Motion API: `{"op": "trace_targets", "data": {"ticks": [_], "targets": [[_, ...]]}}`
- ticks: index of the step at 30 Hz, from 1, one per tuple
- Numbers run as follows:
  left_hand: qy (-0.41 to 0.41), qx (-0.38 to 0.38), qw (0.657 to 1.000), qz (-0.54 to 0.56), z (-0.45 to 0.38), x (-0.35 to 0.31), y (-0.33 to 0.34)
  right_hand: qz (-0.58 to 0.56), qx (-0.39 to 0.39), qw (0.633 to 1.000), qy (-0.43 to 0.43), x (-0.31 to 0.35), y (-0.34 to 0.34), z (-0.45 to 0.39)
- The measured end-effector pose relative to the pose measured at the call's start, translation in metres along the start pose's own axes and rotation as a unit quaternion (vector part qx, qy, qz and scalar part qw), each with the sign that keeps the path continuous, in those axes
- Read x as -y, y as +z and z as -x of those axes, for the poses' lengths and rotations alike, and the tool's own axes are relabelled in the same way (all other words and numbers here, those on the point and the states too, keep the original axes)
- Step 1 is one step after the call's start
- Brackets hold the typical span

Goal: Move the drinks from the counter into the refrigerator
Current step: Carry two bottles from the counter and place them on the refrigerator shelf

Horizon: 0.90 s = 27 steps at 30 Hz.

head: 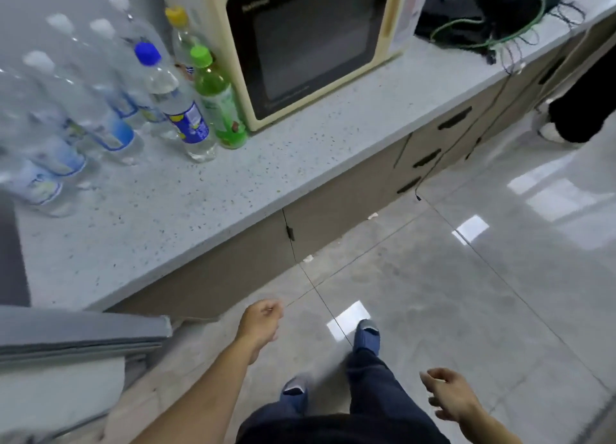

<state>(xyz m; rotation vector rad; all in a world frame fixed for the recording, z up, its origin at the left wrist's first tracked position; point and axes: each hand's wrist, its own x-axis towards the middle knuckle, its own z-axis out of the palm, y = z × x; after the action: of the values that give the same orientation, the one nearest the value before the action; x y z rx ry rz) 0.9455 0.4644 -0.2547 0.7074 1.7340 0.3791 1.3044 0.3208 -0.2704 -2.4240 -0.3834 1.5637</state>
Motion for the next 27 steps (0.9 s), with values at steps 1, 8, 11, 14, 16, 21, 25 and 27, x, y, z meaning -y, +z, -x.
{"op": "trace_targets", "data": {"ticks": [1, 8, 11, 14, 16, 21, 25, 27], "targets": [[-0.013, -0.019, 1.000, 0.012, 0.003, -0.003, -0.001, 0.020, 0.013, 1.000, -0.012, 0.020, -0.005, -0.013], [-0.059, -0.153, 0.981, 0.106, 0.029, -0.018, 0.000, 0.152, 0.117, 0.968, -0.164, 0.190, 0.004, -0.071], [-0.054, -0.191, 0.968, 0.152, 0.042, -0.030, -0.003, 0.194, 0.156, 0.939, -0.239, 0.259, 0.029, -0.057], [-0.038, -0.237, 0.952, 0.189, 0.047, -0.050, -0.015, 0.227, 0.205, 0.899, -0.313, 0.313, 0.060, -0.023], [-0.013, -0.264, 0.941, 0.213, 0.048, -0.064, -0.029, 0.268, 0.256, 0.858, -0.355, 0.340, 0.084, 0.007], [0.094, -0.349, 0.895, 0.262, 0.041, -0.110, -0.087, 0.297, 0.335, 0.750, -0.487, 0.393, 0.144, 0.085], [0.133, -0.421, 0.832, 0.336, 0.030, -0.158, -0.138, 0.266, 0.356, 0.707, -0.550, 0.437, 0.195, 0.135], [0.142, -0.461, 0.798, 0.360, 0.024, -0.175, -0.163, 0.237, 0.351, 0.706, -0.568, 0.462, 0.225, 0.155]]}}
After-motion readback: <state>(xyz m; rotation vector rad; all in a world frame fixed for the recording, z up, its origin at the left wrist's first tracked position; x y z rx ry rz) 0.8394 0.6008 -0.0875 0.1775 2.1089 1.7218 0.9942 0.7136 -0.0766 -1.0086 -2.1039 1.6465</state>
